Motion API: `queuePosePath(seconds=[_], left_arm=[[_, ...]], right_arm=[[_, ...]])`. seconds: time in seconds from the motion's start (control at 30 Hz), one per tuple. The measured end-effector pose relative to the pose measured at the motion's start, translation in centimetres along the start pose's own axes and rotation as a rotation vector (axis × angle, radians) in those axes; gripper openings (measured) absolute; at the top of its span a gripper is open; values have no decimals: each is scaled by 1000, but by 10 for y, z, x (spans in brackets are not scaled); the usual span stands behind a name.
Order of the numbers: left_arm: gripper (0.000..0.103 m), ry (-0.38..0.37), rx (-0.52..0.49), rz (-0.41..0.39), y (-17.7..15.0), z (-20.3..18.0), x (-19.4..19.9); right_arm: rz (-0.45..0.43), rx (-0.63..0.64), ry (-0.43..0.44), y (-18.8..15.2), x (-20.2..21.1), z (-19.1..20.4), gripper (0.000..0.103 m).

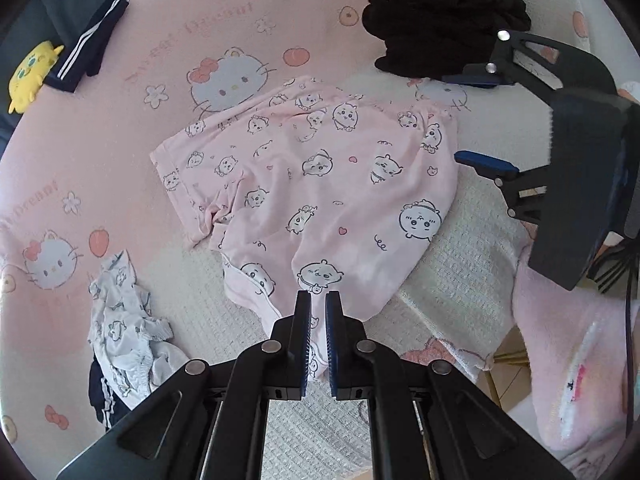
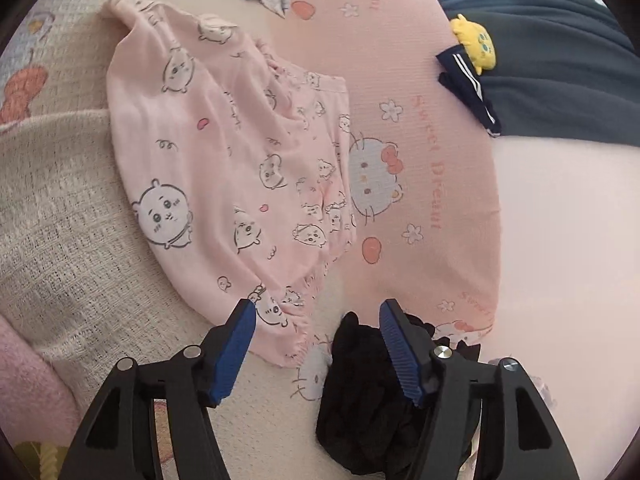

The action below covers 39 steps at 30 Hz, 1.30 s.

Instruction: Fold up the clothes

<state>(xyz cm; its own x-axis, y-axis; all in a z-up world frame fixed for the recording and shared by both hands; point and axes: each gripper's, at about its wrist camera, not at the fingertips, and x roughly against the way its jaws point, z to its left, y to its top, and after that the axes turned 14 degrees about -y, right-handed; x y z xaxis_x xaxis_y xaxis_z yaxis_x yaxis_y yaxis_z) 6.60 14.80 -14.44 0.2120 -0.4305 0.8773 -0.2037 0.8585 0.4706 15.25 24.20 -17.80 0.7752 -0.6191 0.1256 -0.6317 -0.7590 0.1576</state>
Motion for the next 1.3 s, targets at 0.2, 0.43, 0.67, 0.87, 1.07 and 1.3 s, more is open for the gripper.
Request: queuePosePath(seconds=[0.2, 0.43, 0.67, 0.87, 1.07, 1.3], left_arm=[[6, 9, 151, -7, 1, 28, -1], [6, -189, 485, -28, 1, 75, -15], [27, -344, 797, -37, -9, 124, -31], [77, -321, 838, -102, -8, 141, -23], [77, -282, 822, -80, 8, 154, -34], [78, -234, 797, -61, 24, 171, -51]], right_arm=[[21, 8, 1, 2, -8, 2, 63], [46, 1, 16, 8, -23, 3, 64], [65, -39, 29, 21, -41, -6, 64], [93, -103, 68, 28, -55, -14, 64], [145, -161, 99, 27, -70, -21, 64], [220, -214, 164, 18, -89, -21, 64]])
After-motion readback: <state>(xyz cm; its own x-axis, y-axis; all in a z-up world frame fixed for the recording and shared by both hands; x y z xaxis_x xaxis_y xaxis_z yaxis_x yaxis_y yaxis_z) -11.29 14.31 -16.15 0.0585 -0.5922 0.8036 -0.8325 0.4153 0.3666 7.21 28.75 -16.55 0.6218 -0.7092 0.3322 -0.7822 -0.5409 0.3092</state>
